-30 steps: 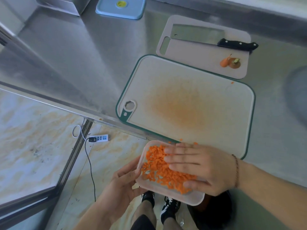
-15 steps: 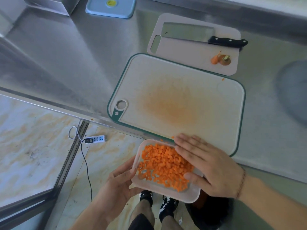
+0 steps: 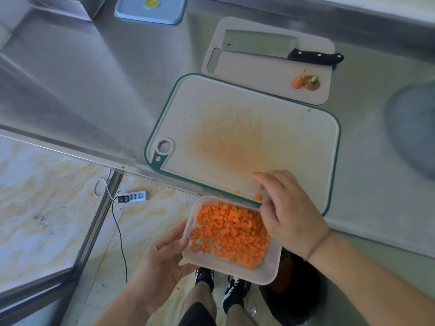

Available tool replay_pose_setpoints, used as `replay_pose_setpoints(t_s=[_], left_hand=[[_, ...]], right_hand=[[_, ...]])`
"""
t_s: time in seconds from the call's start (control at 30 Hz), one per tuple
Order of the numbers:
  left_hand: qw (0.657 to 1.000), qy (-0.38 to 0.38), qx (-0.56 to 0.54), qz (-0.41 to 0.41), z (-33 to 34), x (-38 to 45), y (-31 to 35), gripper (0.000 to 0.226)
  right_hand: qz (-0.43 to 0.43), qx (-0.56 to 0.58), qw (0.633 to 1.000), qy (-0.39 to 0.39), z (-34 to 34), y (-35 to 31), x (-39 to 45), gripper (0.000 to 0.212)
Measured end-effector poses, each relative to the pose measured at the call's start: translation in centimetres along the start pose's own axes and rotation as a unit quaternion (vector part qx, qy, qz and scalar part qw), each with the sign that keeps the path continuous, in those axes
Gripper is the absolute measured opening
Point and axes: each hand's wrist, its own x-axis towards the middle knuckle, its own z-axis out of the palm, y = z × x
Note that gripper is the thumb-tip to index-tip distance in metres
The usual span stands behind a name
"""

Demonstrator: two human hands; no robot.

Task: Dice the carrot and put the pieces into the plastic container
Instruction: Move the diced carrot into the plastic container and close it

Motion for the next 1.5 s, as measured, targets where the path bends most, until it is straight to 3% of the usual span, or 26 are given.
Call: replay_pose_setpoints(t_s=[0.13, 0.3, 0.43, 0.57, 0.73, 0.87, 1.17, 1.27, 1.4, 1.5], left_hand=[[1.000, 0.001, 0.000, 0.001, 0.2, -0.1, -0.1, 0.079], [1.000, -0.002, -0.001, -0.003, 0.2, -0.1, 0.0, 0.081], [1.000, -0.006, 0.002, -0.003, 0.1, 0.0, -0.1, 0.082], [1.000, 0.000, 0.009, 0.004, 0.1, 0.0, -0.3, 0.084], [1.000, -0.010, 0.008, 0.007, 0.0, 0.2, -0.3, 0.081], [1.000, -0.016, 0.008, 0.012, -0.3, 0.4, -0.4, 0.086], [1.000, 0.013, -0.011, 0.010, -1.0, 1.8, -2.2, 0.086], [1.000, 0.011, -0.009, 0.000, -1.0, 1.6, -2.6, 0.086], [0.999, 0.022, -0.015, -0.019, -1.1, 0.7, -2.8, 0.085], [0.999, 0.040, -0.019, -0.028, -0.4, -0.3, -3.1, 0.069]], right_hand=[[0.002, -0.040, 0.997, -0.059, 0.7, -1.4, 0.2, 0.043], [-0.005, -0.070, 0.995, -0.070, 0.7, -1.7, 0.1, 0.035], [-0.080, 0.036, 0.994, -0.060, -0.1, -1.7, -0.7, 0.032], [-0.018, 0.080, 0.997, -0.006, -0.3, -1.5, 0.1, 0.038], [-0.031, 0.007, 0.996, -0.082, 0.6, -2.0, 1.5, 0.047], [-0.094, 0.047, 0.989, -0.107, 0.7, -2.1, 1.2, 0.038], [-0.109, 0.129, 0.986, 0.006, -0.6, -0.1, -4.2, 0.022], [-0.059, 0.129, 0.989, 0.046, -1.3, 1.0, -7.1, 0.015], [0.082, 0.096, 0.992, 0.029, -1.2, 1.0, -10.3, 0.006], [0.210, 0.096, 0.971, -0.061, -0.8, 0.6, -11.6, 0.040]])
